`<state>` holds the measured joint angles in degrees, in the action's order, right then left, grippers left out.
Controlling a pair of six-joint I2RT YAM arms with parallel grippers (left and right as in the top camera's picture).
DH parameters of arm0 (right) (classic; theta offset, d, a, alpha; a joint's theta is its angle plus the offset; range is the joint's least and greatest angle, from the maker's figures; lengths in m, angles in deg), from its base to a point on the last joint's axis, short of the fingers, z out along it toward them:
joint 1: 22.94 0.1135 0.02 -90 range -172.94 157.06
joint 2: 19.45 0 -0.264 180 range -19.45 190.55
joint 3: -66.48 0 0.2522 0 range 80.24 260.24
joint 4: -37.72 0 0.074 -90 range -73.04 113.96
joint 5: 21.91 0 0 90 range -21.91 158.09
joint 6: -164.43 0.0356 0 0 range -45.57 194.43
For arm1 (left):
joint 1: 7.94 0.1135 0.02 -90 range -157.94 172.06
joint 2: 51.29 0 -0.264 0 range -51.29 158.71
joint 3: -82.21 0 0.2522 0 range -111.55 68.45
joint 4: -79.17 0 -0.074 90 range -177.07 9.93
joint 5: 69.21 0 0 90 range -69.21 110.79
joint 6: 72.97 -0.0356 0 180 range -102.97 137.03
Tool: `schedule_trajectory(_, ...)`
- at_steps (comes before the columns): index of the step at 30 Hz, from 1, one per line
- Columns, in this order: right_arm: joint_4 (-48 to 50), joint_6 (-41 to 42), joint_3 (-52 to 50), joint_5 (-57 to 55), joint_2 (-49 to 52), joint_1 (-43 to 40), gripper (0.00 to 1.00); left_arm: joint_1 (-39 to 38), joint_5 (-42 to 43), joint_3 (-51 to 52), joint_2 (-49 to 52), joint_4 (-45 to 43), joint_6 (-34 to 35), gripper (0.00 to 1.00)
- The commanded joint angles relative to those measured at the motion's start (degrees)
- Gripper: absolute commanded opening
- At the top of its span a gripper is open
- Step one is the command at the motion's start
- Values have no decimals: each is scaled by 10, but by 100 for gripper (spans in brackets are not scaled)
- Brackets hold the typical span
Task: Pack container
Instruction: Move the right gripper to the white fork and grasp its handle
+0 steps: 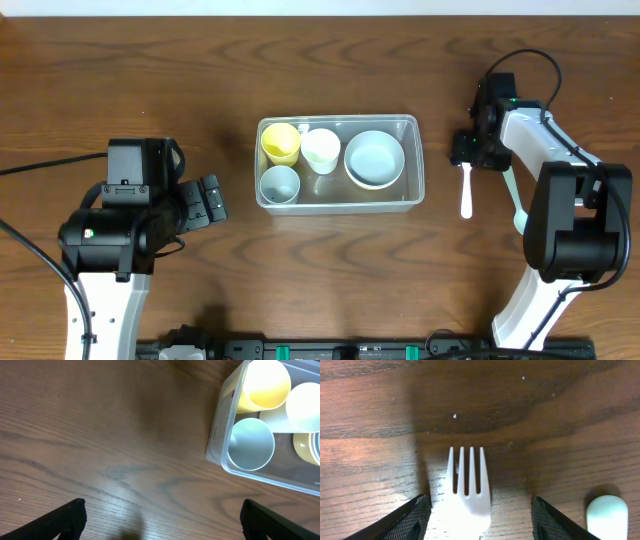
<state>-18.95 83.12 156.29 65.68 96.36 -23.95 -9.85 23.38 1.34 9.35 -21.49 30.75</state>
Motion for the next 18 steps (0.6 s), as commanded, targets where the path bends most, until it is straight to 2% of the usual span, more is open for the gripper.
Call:
schedule_trajectory(1,-3,-6,-2,14,18,3,66,3,-6,2,0,1,2,98)
schedule_trajectory(9,-17,-6,-2,14,18,3,62,3,-6,2,0,1,2,98)
schedule_trajectory(16,-17,-6,-2,14,18,3,43,3,-6,2,0,2,2,98)
schedule_trajectory(18,-16,-6,-2,14,18,3,42,3,-6,2,0,1,2,98)
